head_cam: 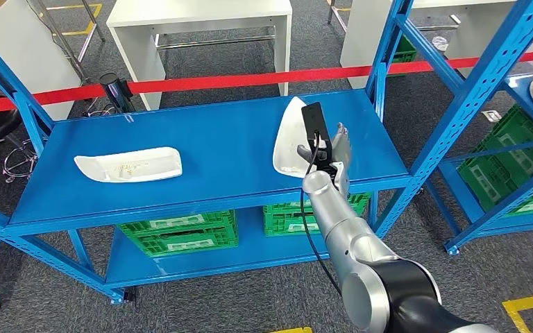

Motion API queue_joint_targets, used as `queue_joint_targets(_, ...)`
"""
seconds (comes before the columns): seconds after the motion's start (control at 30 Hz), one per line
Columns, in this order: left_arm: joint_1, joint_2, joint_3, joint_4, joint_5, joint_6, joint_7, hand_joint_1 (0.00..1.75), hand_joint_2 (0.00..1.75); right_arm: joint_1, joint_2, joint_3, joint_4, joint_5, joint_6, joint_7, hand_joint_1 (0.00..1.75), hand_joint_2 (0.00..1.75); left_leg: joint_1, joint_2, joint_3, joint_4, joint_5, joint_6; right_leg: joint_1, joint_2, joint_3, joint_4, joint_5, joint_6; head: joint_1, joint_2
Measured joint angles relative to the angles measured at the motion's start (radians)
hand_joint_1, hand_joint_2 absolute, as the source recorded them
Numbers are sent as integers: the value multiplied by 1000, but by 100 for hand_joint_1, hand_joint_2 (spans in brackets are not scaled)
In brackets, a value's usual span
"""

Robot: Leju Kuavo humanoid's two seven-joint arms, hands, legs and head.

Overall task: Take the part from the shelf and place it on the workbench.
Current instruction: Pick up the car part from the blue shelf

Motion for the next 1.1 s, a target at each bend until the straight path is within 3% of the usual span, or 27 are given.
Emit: queue_joint_targets(1.1,1,20,0,0,-20,0,-22,0,0,23,-8,-11,47,3,-4,-28,0,175,0,0,0,0,0,0,0,0,0,0,0,0,0,0)
